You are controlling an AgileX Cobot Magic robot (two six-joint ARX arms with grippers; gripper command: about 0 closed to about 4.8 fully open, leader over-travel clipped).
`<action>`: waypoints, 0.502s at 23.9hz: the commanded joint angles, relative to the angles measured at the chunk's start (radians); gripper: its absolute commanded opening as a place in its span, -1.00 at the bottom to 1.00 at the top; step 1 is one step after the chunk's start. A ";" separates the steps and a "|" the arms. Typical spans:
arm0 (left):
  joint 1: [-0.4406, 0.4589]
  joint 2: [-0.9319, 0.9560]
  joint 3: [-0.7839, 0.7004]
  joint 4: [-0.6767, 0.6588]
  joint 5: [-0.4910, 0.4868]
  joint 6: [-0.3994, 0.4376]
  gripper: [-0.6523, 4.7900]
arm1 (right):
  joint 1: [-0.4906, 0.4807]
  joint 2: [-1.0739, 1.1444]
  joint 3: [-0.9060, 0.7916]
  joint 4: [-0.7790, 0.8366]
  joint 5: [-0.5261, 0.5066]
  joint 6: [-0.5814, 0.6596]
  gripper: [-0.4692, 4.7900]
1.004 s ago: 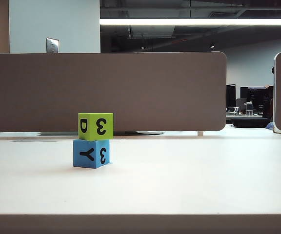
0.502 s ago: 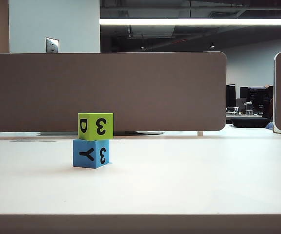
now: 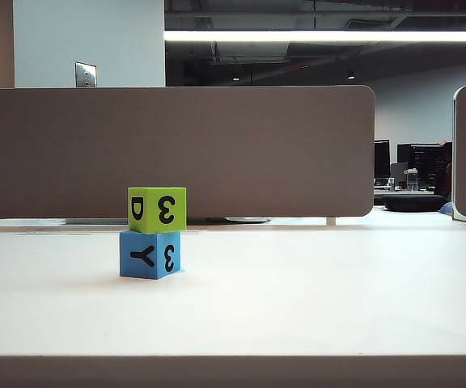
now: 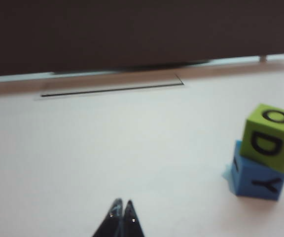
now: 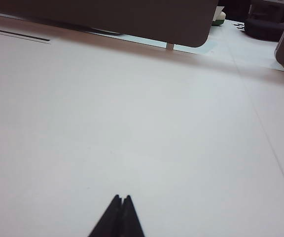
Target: Stack the letter block on the right onto the letter block on the left.
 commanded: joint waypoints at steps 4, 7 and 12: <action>0.039 -0.001 0.004 0.034 0.065 -0.006 -0.78 | -0.039 -0.002 -0.005 0.069 0.003 -0.054 -0.83; 0.040 0.008 0.004 0.033 0.064 -0.006 -0.78 | -0.071 -0.002 -0.005 0.075 0.004 -0.054 -0.83; 0.040 0.009 0.004 0.040 0.058 -0.005 -0.78 | -0.142 -0.001 -0.005 0.076 0.004 -0.040 -0.83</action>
